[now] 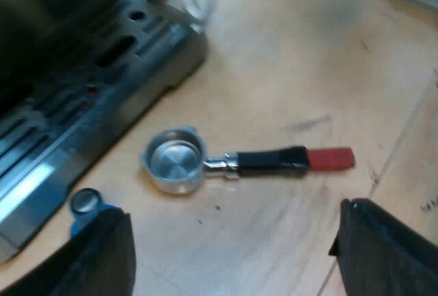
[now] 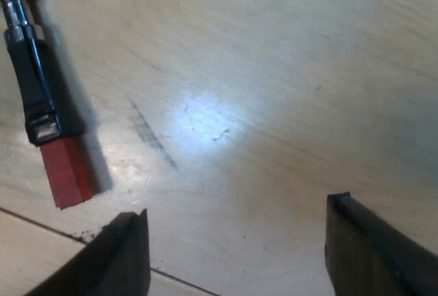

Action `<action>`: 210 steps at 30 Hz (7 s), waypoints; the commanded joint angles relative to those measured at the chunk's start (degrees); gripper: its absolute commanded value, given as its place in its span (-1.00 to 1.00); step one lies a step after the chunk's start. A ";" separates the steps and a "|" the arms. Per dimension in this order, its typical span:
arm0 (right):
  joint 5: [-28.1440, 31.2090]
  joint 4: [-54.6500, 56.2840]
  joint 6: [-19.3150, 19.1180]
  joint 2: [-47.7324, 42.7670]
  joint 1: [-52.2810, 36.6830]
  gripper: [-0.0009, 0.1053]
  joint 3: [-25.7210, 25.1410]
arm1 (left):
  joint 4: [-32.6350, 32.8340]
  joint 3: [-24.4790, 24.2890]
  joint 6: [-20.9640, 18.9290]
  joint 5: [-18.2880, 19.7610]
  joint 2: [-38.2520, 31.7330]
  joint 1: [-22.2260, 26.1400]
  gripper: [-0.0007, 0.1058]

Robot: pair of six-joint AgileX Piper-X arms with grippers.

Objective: Put the handle in the coffee machine

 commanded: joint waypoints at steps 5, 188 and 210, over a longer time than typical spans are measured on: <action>4.25 -3.36 4.75 4.57 8.15 0.07 -0.58 | -0.12 -0.13 2.88 0.43 3.59 -2.00 0.21; -4.72 -49.98 49.80 26.38 41.69 -0.89 16.81 | 5.96 5.31 6.03 -0.31 4.19 -2.00 0.21; 8.54 -30.82 26.25 16.15 39.38 0.81 5.44 | 5.96 5.31 5.55 1.62 4.19 -2.00 0.21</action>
